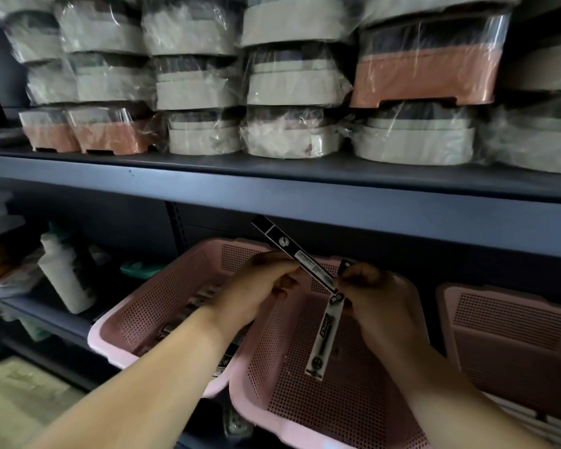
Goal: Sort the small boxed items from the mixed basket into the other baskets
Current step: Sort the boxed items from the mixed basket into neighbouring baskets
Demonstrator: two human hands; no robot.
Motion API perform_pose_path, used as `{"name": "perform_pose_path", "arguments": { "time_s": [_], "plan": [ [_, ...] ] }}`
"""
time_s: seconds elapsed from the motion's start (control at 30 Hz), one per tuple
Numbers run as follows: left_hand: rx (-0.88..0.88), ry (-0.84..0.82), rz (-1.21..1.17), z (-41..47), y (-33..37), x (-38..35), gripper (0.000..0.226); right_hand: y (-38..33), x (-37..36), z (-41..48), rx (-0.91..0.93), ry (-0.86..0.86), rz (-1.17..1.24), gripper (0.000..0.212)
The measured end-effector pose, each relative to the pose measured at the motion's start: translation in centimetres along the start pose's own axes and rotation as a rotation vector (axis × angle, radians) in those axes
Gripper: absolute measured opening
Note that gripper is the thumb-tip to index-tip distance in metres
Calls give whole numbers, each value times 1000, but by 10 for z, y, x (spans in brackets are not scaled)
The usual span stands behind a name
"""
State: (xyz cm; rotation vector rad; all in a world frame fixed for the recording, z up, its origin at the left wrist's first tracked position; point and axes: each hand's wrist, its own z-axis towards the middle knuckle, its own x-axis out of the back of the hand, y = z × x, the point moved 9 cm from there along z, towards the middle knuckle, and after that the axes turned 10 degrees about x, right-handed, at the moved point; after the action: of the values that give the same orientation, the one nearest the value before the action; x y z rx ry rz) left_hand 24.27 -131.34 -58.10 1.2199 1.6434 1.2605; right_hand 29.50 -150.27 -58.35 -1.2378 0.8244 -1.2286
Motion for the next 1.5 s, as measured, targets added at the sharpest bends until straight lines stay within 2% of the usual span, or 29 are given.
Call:
{"name": "perform_pose_path", "arguments": {
  "time_s": [0.1, 0.2, 0.3, 0.37, 0.43, 0.5, 0.6, 0.67, 0.77, 0.83, 0.9, 1.0, 1.1, 1.17, 1.23, 1.37, 1.43, 1.5],
  "plan": [
    [-19, 128, 39, -1, 4, 15, 12, -5, -10, -2, 48, -69, -133, 11],
    [-100, 333, 52, -3, 23, 48, 18, -5, -8, -1, 69, -74, -194, 13],
    [-245, 458, 457, -8, 43, 80, 27, -1, 2, -2, 40, -62, -194, 13],
    [-235, 489, 819, -4, 41, 94, 21, -1, 9, -3, 46, -39, -185, 11],
    [-200, 525, 1181, 12, 25, 105, 29, -7, 12, -5, 66, -41, -217, 9],
    [-128, 518, 1318, 26, 5, 117, 25, -11, 12, -7, 83, -65, -256, 7],
    [-55, 344, 1336, 42, -26, 119, 9, -14, 10, -9, 106, -88, -271, 9],
    [-8, 355, 1355, 46, -27, 117, 21, -11, 8, -7, 97, -90, -253, 12],
    [-110, 311, 1165, 33, -3, 89, 22, -5, 2, -3, 51, -101, -198, 15],
    [-174, 219, 945, 20, 10, 62, 14, -3, -6, 0, 19, -96, -84, 20],
    [-151, 81, 788, 9, 13, 32, 14, -7, -17, 0, -22, -81, 108, 20],
    [-163, -46, 762, -3, 11, -3, 17, -21, -31, 0, -8, -62, 302, 17],
    [-193, 8, 802, -5, 13, -6, 22, -28, -38, 0, 21, -66, 335, 18],
    [-237, 66, 787, -7, 22, 4, 15, -29, -38, -2, 27, -94, 314, 21],
    [-264, 180, 805, -6, 29, 29, 13, -27, -32, -3, 31, -101, 251, 24],
    [-282, 368, 1160, -1, 27, 92, 28, -15, -13, -5, 7, -96, 71, 17],
    [-223, 371, 1265, 8, 8, 118, 33, -10, -6, -7, -13, -90, 54, 12],
    [-112, 308, 1386, 17, -23, 131, 42, -6, -1, -8, -12, -84, 38, 10]
  ]
}}
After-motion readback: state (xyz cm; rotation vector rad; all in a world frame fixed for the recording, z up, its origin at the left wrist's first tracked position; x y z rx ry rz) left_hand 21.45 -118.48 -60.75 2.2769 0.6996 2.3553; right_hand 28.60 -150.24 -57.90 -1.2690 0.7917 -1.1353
